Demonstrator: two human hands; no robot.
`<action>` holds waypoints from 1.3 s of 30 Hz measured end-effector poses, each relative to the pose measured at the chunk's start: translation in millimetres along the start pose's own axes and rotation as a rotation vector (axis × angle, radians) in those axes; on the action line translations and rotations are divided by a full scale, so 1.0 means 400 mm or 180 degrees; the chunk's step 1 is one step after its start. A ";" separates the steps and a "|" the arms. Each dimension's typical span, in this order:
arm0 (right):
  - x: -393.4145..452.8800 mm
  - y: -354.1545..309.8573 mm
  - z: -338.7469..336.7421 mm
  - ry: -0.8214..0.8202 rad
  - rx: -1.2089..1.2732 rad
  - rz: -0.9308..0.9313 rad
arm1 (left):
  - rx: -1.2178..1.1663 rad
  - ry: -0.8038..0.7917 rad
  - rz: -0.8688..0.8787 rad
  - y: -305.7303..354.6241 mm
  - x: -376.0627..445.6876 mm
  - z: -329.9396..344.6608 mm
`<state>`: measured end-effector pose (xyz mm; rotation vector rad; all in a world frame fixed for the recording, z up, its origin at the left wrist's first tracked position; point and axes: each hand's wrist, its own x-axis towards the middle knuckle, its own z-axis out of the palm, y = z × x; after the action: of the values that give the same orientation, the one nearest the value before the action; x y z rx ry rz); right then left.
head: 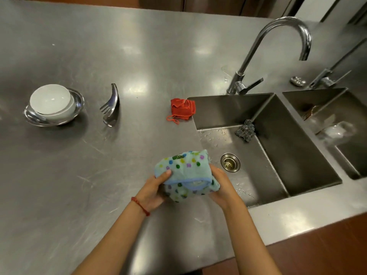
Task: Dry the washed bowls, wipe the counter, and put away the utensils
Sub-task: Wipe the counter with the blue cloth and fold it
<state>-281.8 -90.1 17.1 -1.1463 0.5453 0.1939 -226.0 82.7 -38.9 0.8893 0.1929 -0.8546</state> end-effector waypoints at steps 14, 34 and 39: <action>0.199 -0.039 -0.145 0.1144 -0.1307 -0.0285 | 0.0563 0.1475 0.0079 0.006 0.239 0.116; 0.240 0.007 -0.032 0.1523 -0.3908 -0.1699 | 0.4001 0.2125 0.1401 0.076 0.144 -0.015; 0.162 0.123 0.184 0.0846 -0.4503 -0.2438 | 0.4910 0.2153 0.1490 0.097 -0.097 -0.160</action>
<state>-224.4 -11.6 -33.5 -2.6939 0.0818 -0.3182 -211.6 165.8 -37.6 2.5384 -0.1533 -0.0738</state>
